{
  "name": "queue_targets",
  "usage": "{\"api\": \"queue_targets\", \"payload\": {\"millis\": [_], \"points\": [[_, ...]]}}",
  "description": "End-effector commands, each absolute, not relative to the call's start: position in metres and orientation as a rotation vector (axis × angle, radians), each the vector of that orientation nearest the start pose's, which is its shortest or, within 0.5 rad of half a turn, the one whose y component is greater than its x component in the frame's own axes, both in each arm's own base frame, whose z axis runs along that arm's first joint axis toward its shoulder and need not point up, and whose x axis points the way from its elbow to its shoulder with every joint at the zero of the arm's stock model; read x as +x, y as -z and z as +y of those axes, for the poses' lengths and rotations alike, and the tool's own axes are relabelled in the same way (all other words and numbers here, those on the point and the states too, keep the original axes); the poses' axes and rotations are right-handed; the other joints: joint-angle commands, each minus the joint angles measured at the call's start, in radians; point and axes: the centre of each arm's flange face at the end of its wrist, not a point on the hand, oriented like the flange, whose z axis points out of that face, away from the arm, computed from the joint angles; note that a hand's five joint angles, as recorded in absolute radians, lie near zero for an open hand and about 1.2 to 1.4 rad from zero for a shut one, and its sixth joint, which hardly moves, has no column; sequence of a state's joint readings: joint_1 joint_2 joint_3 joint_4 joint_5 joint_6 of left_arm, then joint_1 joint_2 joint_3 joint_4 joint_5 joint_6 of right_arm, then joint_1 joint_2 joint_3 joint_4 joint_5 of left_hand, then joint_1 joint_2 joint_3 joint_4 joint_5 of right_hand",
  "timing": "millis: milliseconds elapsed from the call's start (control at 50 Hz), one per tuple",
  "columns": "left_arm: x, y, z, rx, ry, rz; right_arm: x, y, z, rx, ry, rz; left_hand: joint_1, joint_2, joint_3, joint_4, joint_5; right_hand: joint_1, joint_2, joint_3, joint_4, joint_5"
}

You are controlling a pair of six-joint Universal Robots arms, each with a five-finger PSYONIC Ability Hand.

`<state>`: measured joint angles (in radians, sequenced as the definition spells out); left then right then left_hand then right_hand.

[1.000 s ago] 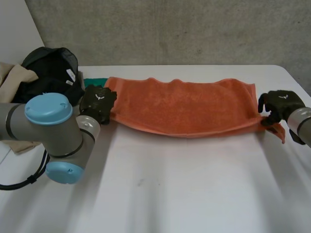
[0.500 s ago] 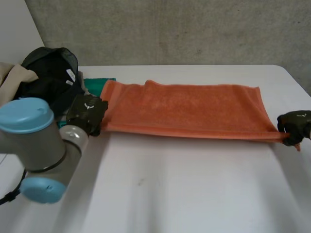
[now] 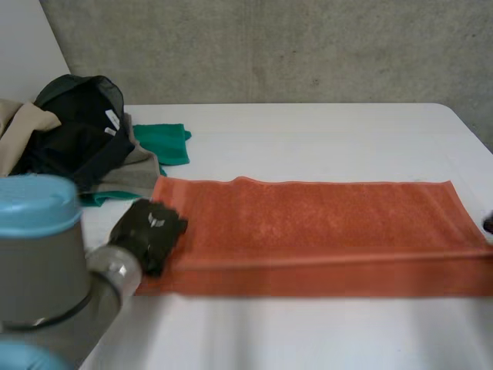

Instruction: Fold the laundry.

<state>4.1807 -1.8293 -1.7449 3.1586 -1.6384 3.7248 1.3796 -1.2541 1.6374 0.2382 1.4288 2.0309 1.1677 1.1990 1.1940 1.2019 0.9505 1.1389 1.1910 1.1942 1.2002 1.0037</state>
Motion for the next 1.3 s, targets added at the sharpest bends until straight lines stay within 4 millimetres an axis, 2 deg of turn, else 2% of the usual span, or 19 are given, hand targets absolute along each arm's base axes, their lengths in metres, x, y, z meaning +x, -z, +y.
{"api": "queue_targets", "payload": {"millis": [20, 140, 260, 360, 380, 400, 420, 440, 460, 540, 640, 700, 860, 980, 1080, 1160, 1200, 1240, 1300], "points": [[-0.300, -0.171, -0.269, 1.211, 1.848, 2.043, 0.112, -0.170, -0.371, -1.522, 1.774, 2.737, 0.229, 0.197, 0.202, 0.194, 0.271, 0.257, 0.205, 0.202, 0.196, 0.218], [-0.326, -0.154, -0.320, 1.175, 1.868, 1.877, 0.122, -0.153, -0.405, -1.542, 1.905, 2.662, 0.229, 0.197, 0.202, 0.194, 0.271, 0.257, 0.205, 0.202, 0.196, 0.218], [-0.347, -0.142, -0.346, 1.186, 1.902, 1.729, 0.129, -0.137, -0.441, -1.552, 2.128, 2.567, 0.229, 0.197, 0.202, 0.194, 0.271, 0.257, 0.205, 0.202, 0.196, 0.218], [-0.358, -0.141, -0.363, 1.131, 1.975, 1.655, 0.128, -0.134, -0.459, -1.499, 2.302, 2.539, 0.229, 0.197, 0.202, 0.194, 0.271, 0.257, 0.205, 0.202, 0.196, 0.218], [-0.359, -0.140, -0.364, 1.134, 1.977, 1.652, 0.129, -0.132, -0.460, -1.493, 2.313, 2.545, 0.229, 0.197, 0.202, 0.194, 0.271, -0.428, -0.480, -0.483, -0.489, -0.467], [-0.359, -0.139, -0.363, 1.139, 1.980, 1.651, 0.132, -0.131, -0.459, -1.495, 2.313, 2.543, 0.188, 0.157, 0.162, 0.154, 0.231, -0.964, -1.016, -1.020, -1.026, -1.004], [-0.360, -0.138, -0.362, 1.140, 1.983, 1.655, 0.136, -0.129, -0.457, -1.498, 2.305, 2.544, -0.722, -0.753, -0.748, -0.756, -0.679, -0.964, -1.016, -1.020, -1.026, -1.004], [-0.361, -0.139, -0.361, 1.141, 1.988, 1.655, 0.136, -0.129, -0.457, -1.498, 2.305, 2.544, -0.993, -1.024, -1.019, -1.027, -0.950, -0.964, -1.016, -1.020, -1.026, -1.004], [-0.366, -0.139, -0.356, 1.154, 2.000, 1.652, 0.142, -0.132, -0.454, -1.486, 2.307, 2.538, -0.865, -0.897, -0.892, -0.900, -0.823, -0.964, -1.016, -1.020, -1.026, -1.004], [-0.377, -0.155, -0.342, 1.167, 2.048, 1.628, 0.144, -0.142, -0.446, -1.387, 2.297, 2.553, -0.993, -1.024, -1.019, -1.027, -0.950, -0.964, -1.016, -1.020, -1.026, -1.004], [-0.370, -0.178, -0.325, 1.162, 2.066, 1.630, 0.134, -0.180, -0.423, -1.132, 2.275, 2.545, -0.993, -1.024, -1.019, -1.027, -0.950, -0.964, -1.016, -1.020, -1.026, -1.004], [-0.362, -0.178, -0.313, 1.170, 2.054, 1.682, 0.127, -0.188, -0.408, -1.078, 2.179, 2.535, -0.993, -1.024, -1.019, -1.027, -0.950, -0.964, -1.016, -1.020, -1.026, -1.004], [-0.337, -0.193, -0.276, 1.114, 2.091, 1.860, 0.096, -0.162, -0.368, -1.017, 1.746, 2.571, -0.993, -1.024, -1.019, -1.027, -0.950, -0.843, -0.895, -0.898, -0.904, -0.882], [-0.326, -0.189, -0.260, 1.108, 2.073, 1.936, 0.075, -0.153, -0.368, -0.957, 1.752, 2.622, -0.993, -1.024, -1.019, -1.027, -0.950, -0.713, -0.765, -0.769, -0.775, -0.753], [-0.325, -0.187, -0.257, 1.107, 2.073, 1.938, 0.071, -0.145, -0.374, -0.957, 1.774, 2.625, -0.993, -1.024, -1.019, -1.027, -0.950, -0.658, -0.710, -0.713, -0.719, -0.697], [-0.325, -0.186, -0.257, 1.101, 2.079, 1.936, 0.067, -0.125, -0.380, -0.979, 1.750, 2.648, -0.993, -1.024, -1.019, -1.027, -0.950, -0.558, -0.610, -0.613, -0.619, -0.597], [-0.325, -0.185, -0.257, 1.105, 2.076, 1.938, 0.065, -0.117, -0.384, -1.001, 1.736, 2.657, -0.993, -1.024, -1.019, -1.027, -0.950, -0.350, -0.403, -0.406, -0.412, -0.390], [-0.325, -0.186, -0.256, 1.104, 2.078, 1.937, 0.060, -0.116, -0.388, -1.013, 1.747, 2.670, -0.993, -1.024, -1.019, -1.027, -0.950, 0.211, 0.159, 0.156, 0.150, 0.172], [-0.322, -0.187, -0.253, 1.103, 2.075, 1.938, 0.033, -0.122, -0.398, -0.941, 1.796, 2.773, -0.993, -1.024, -1.019, -1.027, -0.950, 0.257, 0.205, 0.202, 0.196, 0.218]]}}
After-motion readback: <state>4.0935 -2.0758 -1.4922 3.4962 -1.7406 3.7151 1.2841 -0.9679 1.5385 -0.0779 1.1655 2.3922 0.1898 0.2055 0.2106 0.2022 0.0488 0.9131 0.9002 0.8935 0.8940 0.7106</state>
